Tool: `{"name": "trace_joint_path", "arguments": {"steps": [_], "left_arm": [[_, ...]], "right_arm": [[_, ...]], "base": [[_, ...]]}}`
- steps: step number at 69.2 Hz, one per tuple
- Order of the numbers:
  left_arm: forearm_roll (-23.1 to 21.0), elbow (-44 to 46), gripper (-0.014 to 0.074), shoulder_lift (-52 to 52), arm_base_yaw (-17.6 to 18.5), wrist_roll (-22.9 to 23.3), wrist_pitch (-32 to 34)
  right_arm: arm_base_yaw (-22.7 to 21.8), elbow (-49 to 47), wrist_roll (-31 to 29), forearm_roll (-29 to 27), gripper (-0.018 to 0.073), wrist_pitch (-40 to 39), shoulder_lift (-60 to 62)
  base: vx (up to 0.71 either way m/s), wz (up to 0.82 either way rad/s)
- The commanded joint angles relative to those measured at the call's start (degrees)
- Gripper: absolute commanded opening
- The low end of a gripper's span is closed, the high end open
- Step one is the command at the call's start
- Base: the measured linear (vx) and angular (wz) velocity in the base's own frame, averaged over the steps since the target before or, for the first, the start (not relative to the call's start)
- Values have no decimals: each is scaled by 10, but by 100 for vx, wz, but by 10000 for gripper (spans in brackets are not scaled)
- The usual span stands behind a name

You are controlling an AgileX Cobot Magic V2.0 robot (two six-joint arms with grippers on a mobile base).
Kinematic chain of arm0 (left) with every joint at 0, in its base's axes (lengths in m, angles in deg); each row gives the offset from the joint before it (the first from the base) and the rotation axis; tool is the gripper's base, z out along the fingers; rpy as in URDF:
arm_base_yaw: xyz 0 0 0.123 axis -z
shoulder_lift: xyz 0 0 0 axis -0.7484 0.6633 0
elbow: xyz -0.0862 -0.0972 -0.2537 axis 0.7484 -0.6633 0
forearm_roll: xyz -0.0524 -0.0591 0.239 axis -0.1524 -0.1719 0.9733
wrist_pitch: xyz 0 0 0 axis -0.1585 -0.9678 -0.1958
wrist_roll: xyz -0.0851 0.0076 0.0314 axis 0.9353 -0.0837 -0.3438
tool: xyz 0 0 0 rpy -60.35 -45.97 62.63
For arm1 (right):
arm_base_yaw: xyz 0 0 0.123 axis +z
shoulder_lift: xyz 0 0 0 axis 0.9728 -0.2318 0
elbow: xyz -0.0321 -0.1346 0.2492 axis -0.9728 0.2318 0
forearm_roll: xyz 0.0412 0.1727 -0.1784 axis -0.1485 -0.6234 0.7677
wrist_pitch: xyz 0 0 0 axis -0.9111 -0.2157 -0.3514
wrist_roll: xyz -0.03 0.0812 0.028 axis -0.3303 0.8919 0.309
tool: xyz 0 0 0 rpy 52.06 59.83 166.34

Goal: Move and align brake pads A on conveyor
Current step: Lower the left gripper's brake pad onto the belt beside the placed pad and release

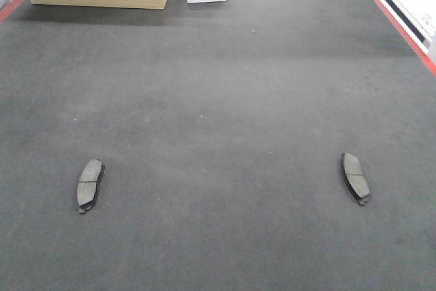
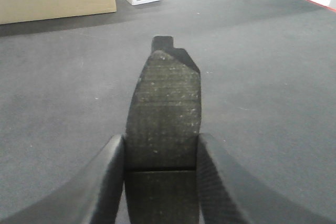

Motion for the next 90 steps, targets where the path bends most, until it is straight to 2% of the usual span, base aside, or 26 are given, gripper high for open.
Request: {"name": "trace_joint_path", "arguments": {"steps": [1, 57, 69, 75, 81, 90], "left_arm": [[3, 14, -6, 8, 1, 1, 54], [3, 14, -6, 8, 1, 1, 54], [0, 14, -6, 8, 1, 1, 71], [-26, 14, -6, 8, 1, 27, 71], [-27, 21, -4, 25, 1, 55, 72], [-43, 57, 0, 106, 1, 89, 74]], "right_arm": [[-4, -18, -6, 1, -5, -59, -6], [-4, -18, -6, 1, -5, -59, -6], [-4, -18, -6, 1, -5, -59, -6], [-4, -18, -6, 1, -5, -59, -6], [-4, -18, -6, 1, -5, -59, -6], [-4, -18, -6, 1, -5, -59, -6]], "base": [[8, 6], [1, 1], [0, 0], [0, 0], [0, 0], [0, 0]]}}
